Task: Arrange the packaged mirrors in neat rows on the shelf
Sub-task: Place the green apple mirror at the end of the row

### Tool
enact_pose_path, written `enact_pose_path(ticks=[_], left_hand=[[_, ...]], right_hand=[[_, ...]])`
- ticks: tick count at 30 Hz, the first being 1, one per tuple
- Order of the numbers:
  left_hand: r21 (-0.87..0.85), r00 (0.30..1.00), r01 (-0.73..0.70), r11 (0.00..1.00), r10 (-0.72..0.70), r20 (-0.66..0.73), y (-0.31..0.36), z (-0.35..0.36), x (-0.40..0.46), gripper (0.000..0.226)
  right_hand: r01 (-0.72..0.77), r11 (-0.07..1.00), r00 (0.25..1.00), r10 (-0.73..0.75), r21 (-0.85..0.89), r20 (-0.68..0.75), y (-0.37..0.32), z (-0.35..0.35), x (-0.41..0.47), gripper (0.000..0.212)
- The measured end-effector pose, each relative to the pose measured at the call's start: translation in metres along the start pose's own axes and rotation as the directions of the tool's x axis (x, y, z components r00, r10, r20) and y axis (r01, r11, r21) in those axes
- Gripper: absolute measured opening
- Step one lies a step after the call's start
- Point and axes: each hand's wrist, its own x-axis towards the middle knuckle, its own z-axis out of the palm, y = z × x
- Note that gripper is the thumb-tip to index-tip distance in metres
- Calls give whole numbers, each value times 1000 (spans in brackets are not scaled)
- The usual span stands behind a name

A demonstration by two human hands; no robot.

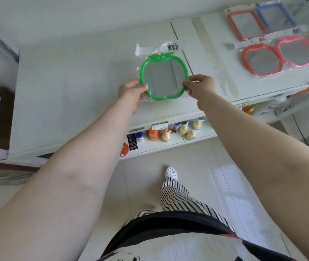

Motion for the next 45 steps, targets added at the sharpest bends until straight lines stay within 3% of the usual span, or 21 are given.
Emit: enact_pose_path(ticks=[7, 13, 18, 29, 37, 45], left_hand=[[-10, 996, 17, 1000, -16, 83, -50, -19, -69, 41], [6, 996, 3, 1000, -4, 84, -76, 3, -107, 41], [17, 997, 2, 1000, -3, 75, -96, 50, -133, 39], [-27, 1000, -10, 1000, 10, 1, -135, 172, -179, 44], [-43, 996, -54, 998, 50, -68, -115, 198, -168, 44], [-23, 996, -70, 997, 68, -66, -81, 221, -107, 38]], right_hand=[[0, 1000, 997, -2, -27, -72, 42, -32, -87, 8], [-25, 999, 994, 23, -19, -111, 71, -72, -113, 9], [-50, 998, 991, 54, 41, -120, 85, -126, -111, 7], [7, 1000, 999, -7, -8, -48, 95, -260, -81, 7], [28, 998, 1000, -28, -56, 3, 75, -268, -46, 8], [51, 994, 998, -55, -94, -37, 43, -251, 21, 16]])
